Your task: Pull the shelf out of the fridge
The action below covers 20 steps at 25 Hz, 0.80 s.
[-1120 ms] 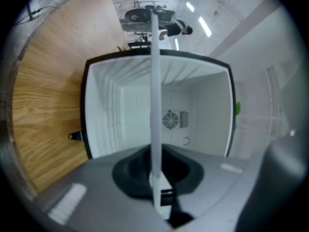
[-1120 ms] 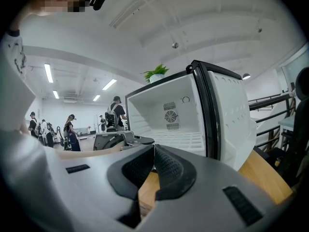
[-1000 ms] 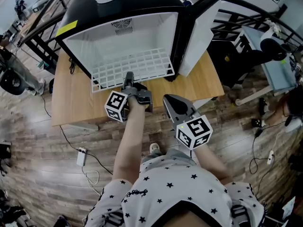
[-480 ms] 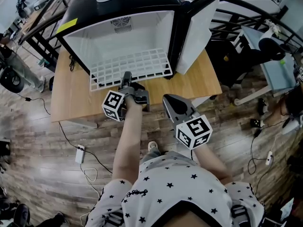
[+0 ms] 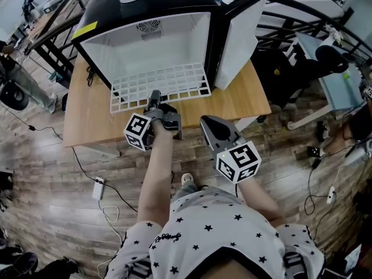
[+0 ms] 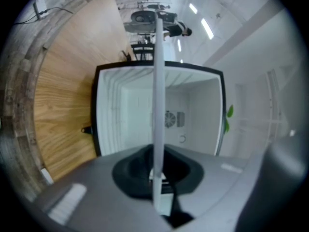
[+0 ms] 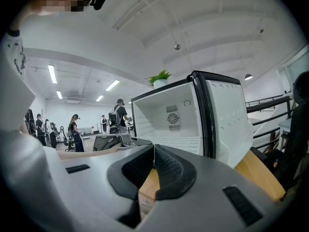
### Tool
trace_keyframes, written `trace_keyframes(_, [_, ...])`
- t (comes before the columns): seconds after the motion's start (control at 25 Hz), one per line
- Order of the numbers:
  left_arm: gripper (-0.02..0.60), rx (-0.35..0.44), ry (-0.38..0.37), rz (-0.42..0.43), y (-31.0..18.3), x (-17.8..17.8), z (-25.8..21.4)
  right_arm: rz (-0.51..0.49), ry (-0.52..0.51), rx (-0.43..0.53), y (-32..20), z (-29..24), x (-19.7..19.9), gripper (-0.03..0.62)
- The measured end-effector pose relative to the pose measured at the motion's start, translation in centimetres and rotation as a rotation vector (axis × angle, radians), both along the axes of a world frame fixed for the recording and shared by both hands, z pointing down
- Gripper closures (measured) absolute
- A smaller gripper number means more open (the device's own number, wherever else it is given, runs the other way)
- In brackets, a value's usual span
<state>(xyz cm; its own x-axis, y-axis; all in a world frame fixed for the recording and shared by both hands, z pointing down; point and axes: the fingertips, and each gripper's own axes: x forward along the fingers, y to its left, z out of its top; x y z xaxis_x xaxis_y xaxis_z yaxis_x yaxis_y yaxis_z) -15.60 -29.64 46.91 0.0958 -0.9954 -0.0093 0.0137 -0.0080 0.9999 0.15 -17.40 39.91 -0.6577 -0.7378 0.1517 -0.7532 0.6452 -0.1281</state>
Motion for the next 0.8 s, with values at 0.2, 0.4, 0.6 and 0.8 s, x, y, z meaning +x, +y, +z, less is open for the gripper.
trace_keyframes(0.2, [0.551,-0.013,-0.006,0.02,2.0,1.2,0.7,-0.01,-0.004,0.005,0.9,-0.3,0.4,0.573])
trace_keyframes(0.4, [0.551,-0.006,-0.01,0.015,4.5,1.8,0.7,-0.033,-0.006,0.001,2.5,-0.3,0.7,0.573])
trace_keyframes(0.6, [0.551,0.004,-0.002,-0.007,7.4,2.3,0.3,-0.066,-0.005,0.001,4.6,-0.4,1.1,0.574])
trace_keyframes(0.8, [0.551,0.014,0.007,-0.023,9.2,2.3,0.0,-0.092,-0.003,0.002,5.8,-0.5,1.2,0.572])
